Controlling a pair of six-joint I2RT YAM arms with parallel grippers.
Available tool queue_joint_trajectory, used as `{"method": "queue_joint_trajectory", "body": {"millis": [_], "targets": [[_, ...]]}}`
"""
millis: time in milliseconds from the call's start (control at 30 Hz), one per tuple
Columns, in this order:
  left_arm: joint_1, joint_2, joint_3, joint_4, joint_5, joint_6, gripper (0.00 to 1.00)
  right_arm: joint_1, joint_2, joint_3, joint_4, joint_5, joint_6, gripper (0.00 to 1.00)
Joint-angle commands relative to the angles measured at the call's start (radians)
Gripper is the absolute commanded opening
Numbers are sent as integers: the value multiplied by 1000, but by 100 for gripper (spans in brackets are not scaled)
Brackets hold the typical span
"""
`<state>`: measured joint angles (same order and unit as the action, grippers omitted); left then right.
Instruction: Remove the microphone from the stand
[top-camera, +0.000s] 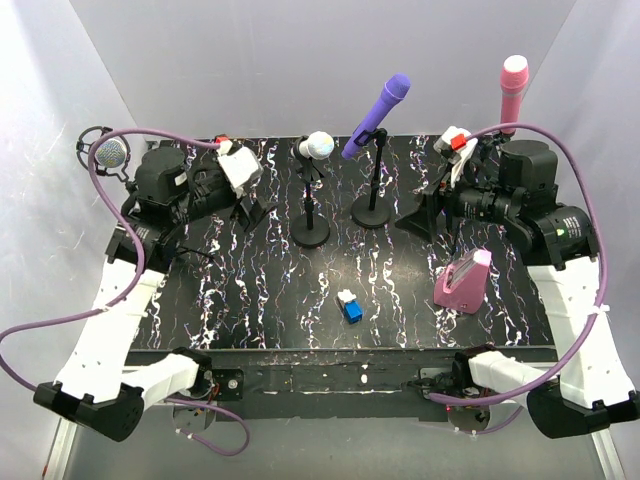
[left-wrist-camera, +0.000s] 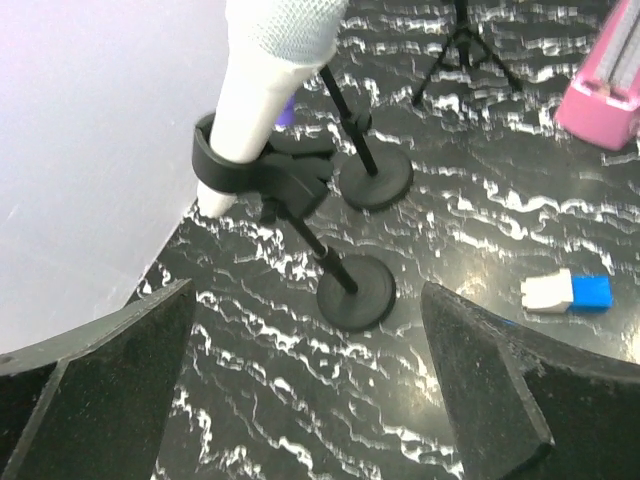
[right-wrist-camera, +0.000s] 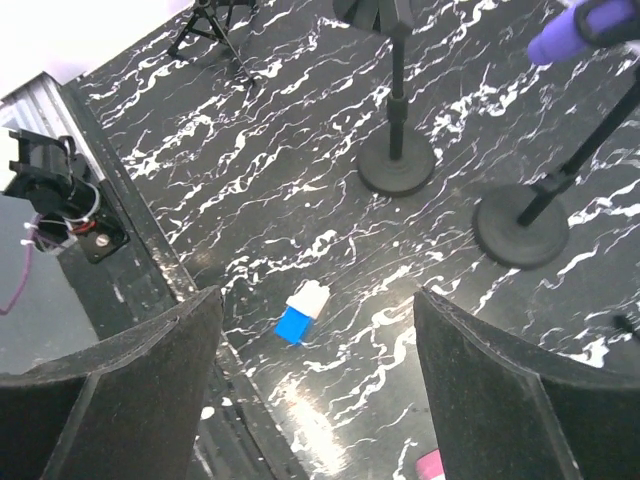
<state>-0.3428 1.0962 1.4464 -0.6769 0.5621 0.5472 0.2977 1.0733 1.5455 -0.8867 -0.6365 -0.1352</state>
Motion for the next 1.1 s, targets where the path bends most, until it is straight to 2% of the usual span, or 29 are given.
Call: {"method": "queue_joint_trajectory", "body": {"millis": [0, 167, 300, 367, 533, 633, 800, 1067], "targets": [[-1, -9, -101, 380, 45, -183, 94, 17, 25, 71, -23, -9, -115, 83], [-2, 106, -43, 459, 68, -196, 91, 27, 33, 68, 11, -25, -106, 82], [-4, 148, -17, 448, 62, -144, 93, 60, 20, -28, 225, 14, -37, 84], [-5, 174, 34, 380, 82, -124, 94, 76, 40, -44, 339, 31, 25, 84], [-24, 221, 38, 346, 119, -35, 95, 132, 56, -128, 543, 75, 49, 85], [-64, 269, 101, 346, 114, -52, 95, 152, 86, -99, 560, 60, 92, 85], [-123, 315, 112, 364, 105, 31, 92, 185, 93, -162, 643, 64, 74, 85], [-194, 337, 115, 436, 70, 80, 79, 187, 88, -182, 634, 87, 105, 86]]}}
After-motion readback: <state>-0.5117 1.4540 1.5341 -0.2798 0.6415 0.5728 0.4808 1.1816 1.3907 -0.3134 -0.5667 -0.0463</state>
